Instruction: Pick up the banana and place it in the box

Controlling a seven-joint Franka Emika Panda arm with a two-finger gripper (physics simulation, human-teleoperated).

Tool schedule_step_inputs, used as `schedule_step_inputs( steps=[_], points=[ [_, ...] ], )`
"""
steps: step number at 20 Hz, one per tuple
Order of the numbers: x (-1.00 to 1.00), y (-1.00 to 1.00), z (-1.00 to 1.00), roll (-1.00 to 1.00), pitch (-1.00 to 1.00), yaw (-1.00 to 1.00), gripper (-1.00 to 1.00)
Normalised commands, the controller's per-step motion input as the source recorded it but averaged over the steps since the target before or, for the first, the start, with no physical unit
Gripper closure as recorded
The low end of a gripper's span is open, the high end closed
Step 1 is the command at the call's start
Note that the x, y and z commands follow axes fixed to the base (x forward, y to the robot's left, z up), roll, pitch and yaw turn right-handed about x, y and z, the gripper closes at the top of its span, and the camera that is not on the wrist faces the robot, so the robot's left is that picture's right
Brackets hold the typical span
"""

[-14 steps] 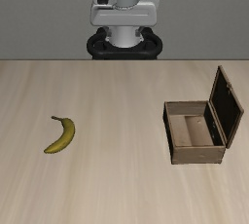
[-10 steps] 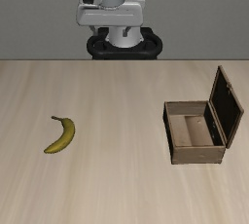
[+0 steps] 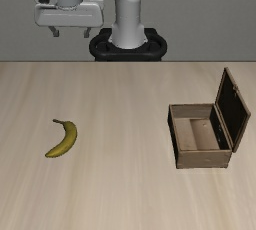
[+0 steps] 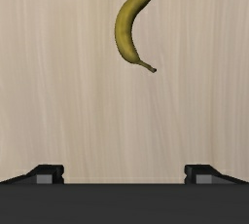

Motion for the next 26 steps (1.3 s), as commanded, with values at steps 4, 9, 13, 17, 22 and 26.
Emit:
schedule_step_inputs(
  steps=[4, 9, 13, 17, 22, 26],
  points=[
    [0.5, -0.5, 0.0, 0.0, 0.0, 0.0, -1.0],
    [1.0, 0.0, 0.0, 0.0, 0.0, 0.0, -1.0],
    [1.0, 0.0, 0.0, 0.0, 0.0, 0.0, -1.0],
    [1.0, 0.0, 0.0, 0.0, 0.0, 0.0, -1.0],
    [0.0, 0.6, 0.0, 0.0, 0.0, 0.0, -1.0],
    [0.0, 0.0, -1.0, 0.0, 0.0, 0.0, -1.0]
  ],
)
